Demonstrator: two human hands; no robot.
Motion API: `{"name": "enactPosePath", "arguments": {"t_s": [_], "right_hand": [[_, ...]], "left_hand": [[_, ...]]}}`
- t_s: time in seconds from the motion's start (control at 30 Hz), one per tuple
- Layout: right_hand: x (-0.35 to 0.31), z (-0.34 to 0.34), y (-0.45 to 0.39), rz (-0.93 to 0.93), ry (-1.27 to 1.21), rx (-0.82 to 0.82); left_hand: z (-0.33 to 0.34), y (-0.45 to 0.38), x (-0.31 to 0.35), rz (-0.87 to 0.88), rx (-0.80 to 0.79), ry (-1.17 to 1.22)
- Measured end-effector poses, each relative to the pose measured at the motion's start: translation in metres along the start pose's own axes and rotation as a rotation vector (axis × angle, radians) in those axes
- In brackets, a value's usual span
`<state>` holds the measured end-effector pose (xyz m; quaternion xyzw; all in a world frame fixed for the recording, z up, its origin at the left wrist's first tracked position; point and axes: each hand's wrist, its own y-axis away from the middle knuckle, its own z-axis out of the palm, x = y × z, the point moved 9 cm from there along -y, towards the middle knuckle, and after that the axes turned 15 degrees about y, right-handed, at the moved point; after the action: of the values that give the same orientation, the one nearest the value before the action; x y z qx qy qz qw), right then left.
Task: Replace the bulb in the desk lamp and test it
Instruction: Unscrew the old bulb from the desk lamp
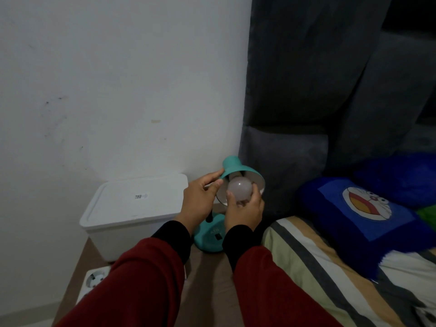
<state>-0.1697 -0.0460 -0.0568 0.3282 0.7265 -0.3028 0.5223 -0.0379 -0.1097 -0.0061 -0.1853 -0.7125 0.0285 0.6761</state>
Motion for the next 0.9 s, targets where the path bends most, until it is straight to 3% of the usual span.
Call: {"name": "enactPosePath", "arguments": {"t_s": [0.5, 0.63, 0.9], "right_hand": [[-0.014, -0.002, -0.002, -0.089, 0.050, -0.007], [-0.005, -0.002, -0.003, 0.001, 0.053, -0.001], [-0.005, 0.000, -0.004, -0.030, 0.053, -0.020]], "left_hand": [[0.001, -0.002, 0.000, 0.001, -0.005, -0.018], [0.003, -0.002, 0.001, 0.008, -0.007, -0.025], [0.002, -0.002, 0.000, 0.011, -0.015, -0.017]]}}
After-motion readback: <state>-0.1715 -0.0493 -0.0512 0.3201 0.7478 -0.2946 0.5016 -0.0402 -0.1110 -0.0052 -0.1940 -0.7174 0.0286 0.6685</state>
